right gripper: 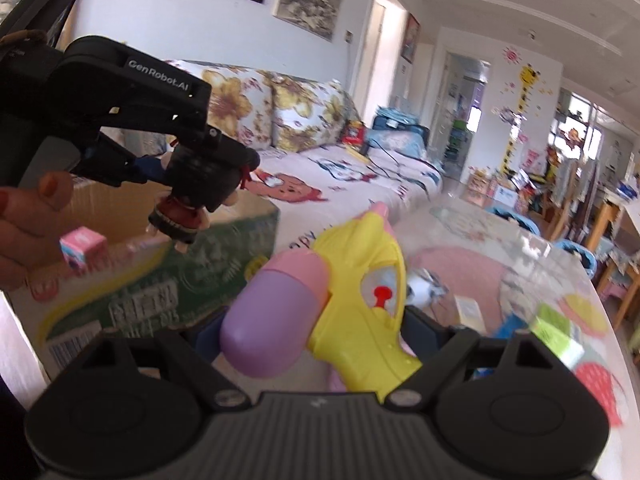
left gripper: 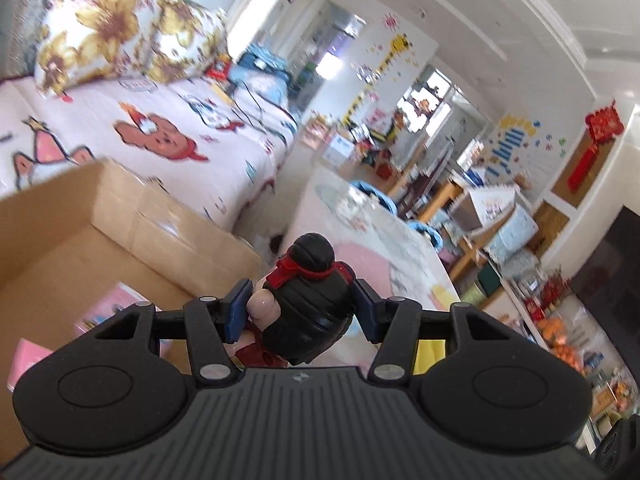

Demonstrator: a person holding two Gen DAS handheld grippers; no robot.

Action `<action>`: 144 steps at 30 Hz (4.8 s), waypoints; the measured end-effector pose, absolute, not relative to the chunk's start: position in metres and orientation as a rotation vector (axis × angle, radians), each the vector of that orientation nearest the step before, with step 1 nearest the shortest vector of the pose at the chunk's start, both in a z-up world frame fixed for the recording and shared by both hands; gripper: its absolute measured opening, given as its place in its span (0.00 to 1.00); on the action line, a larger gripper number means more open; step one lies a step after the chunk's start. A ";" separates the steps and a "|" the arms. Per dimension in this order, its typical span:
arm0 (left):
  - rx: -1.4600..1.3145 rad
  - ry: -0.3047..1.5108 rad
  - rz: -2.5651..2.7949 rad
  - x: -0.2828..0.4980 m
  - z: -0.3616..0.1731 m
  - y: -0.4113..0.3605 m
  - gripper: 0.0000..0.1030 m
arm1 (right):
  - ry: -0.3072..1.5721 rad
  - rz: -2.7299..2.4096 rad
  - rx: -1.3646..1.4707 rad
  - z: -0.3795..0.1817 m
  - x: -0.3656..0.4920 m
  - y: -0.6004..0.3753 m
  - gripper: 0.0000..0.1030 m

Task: Organize rigid objects
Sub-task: 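Lower doll and toy gun into the box, opening both tools, then move the left tool to the bear-print tissue pack and grasp it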

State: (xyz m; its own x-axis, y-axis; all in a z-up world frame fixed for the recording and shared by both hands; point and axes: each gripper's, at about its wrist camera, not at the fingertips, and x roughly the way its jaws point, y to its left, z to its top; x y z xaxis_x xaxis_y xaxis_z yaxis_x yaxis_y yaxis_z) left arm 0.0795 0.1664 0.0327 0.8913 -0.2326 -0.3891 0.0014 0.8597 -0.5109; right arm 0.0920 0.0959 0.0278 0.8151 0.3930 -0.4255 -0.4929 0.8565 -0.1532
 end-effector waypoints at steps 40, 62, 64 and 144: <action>-0.380 0.469 0.328 0.059 0.037 0.183 0.98 | 0.357 0.693 -0.386 0.048 0.098 0.198 0.99; -0.047 0.450 0.132 0.041 0.033 0.106 1.00 | 0.324 0.340 -0.194 0.026 0.040 0.092 0.99; -0.040 0.451 0.119 0.041 0.033 0.104 1.00 | 0.321 0.332 -0.190 0.023 0.037 0.087 0.99; 0.156 0.694 -0.224 0.092 -0.023 0.029 0.92 | 0.583 0.138 0.171 -0.051 0.177 -0.084 0.72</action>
